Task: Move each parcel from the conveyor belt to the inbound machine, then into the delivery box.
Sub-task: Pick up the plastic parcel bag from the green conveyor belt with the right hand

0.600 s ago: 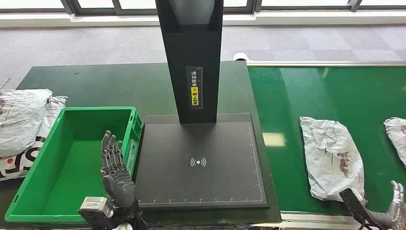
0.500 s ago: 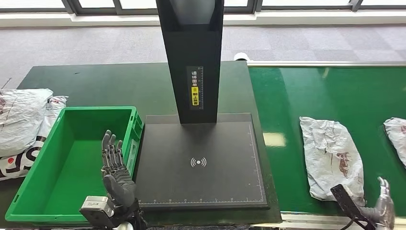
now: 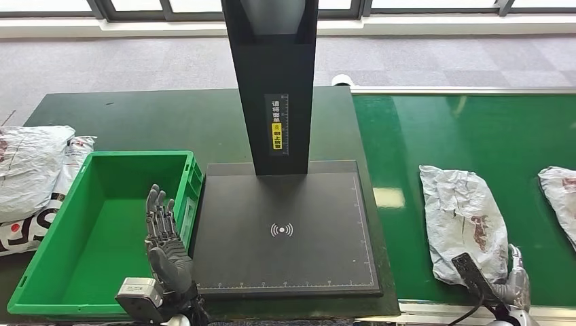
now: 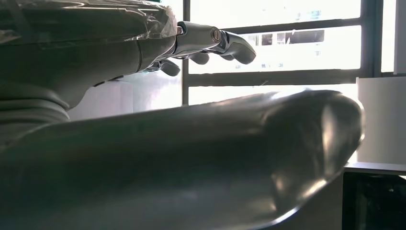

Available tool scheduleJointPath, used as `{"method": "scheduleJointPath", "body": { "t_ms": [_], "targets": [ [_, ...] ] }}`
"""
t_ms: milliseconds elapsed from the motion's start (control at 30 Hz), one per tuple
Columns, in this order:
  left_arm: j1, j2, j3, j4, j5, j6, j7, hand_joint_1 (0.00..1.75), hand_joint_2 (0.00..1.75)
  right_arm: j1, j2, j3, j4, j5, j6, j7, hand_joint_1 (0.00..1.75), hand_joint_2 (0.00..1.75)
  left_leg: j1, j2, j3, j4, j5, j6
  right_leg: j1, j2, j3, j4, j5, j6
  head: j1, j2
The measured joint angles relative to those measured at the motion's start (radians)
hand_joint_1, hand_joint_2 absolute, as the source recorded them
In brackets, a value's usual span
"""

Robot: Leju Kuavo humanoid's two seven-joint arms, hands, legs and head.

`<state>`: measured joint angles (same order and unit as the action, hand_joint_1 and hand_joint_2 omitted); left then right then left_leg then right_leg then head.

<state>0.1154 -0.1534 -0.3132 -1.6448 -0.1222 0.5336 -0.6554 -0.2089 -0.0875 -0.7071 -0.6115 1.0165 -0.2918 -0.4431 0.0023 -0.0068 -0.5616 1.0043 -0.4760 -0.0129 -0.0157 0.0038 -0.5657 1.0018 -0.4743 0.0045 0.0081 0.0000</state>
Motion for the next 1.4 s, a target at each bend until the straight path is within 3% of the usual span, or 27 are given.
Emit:
{"method": "scheduleJointPath", "body": {
  "t_ms": [200,333,433,1067,1267,1400],
  "targets": [
    [-0.001,-0.005,0.0,0.009,-0.016,0.008,0.0,0.0,0.0,-0.028,0.031,0.043,0.014,-0.06,0.064,-0.011,0.0,1.75,0.0,0.0,0.001,0.0,0.0,0.0,0.0,0.0,0.0,0.0,0.0,0.0,0.0,0.0],
    [-0.021,-0.016,0.0,0.04,-0.021,-0.008,0.0,0.0,0.0,-0.027,0.055,0.093,0.015,-0.07,0.112,0.061,1.75,1.75,0.0,0.0,0.002,0.0,0.0,0.0,0.001,0.0,0.0,0.0,0.0,0.0,0.0,0.0],
    [-0.044,-0.031,0.0,0.075,-0.033,-0.03,0.0,0.0,0.0,-0.018,0.061,0.123,0.011,-0.088,0.127,0.095,1.75,1.75,0.001,0.0,0.002,0.0,0.0,0.0,0.001,0.0,0.001,0.0,0.0,0.0,0.0,0.0],
    [-0.078,-0.089,0.023,0.169,-0.109,-0.105,0.0,0.0,0.0,0.066,0.122,0.199,-0.129,-0.194,0.217,0.061,1.75,1.75,0.002,0.008,0.007,0.0,-0.001,-0.002,0.004,0.006,0.003,-0.001,0.003,-0.002,0.0,0.0],
    [-0.078,-0.1,0.053,0.183,-0.132,-0.132,0.0,0.0,0.0,0.16,0.186,0.168,-0.314,-0.37,0.288,-0.03,1.75,1.75,0.002,0.005,0.004,0.0,-0.001,-0.002,0.004,0.004,0.001,0.0,0.002,-0.002,0.0,0.0],
    [-0.075,-0.103,0.065,0.183,-0.134,-0.131,0.0,0.0,0.0,0.233,0.253,0.161,-0.515,-0.458,0.276,-0.12,1.75,1.75,0.002,0.004,0.002,0.0,0.0,-0.002,0.004,0.002,-0.001,0.0,0.002,-0.003,0.0,0.0]
  ]
}}
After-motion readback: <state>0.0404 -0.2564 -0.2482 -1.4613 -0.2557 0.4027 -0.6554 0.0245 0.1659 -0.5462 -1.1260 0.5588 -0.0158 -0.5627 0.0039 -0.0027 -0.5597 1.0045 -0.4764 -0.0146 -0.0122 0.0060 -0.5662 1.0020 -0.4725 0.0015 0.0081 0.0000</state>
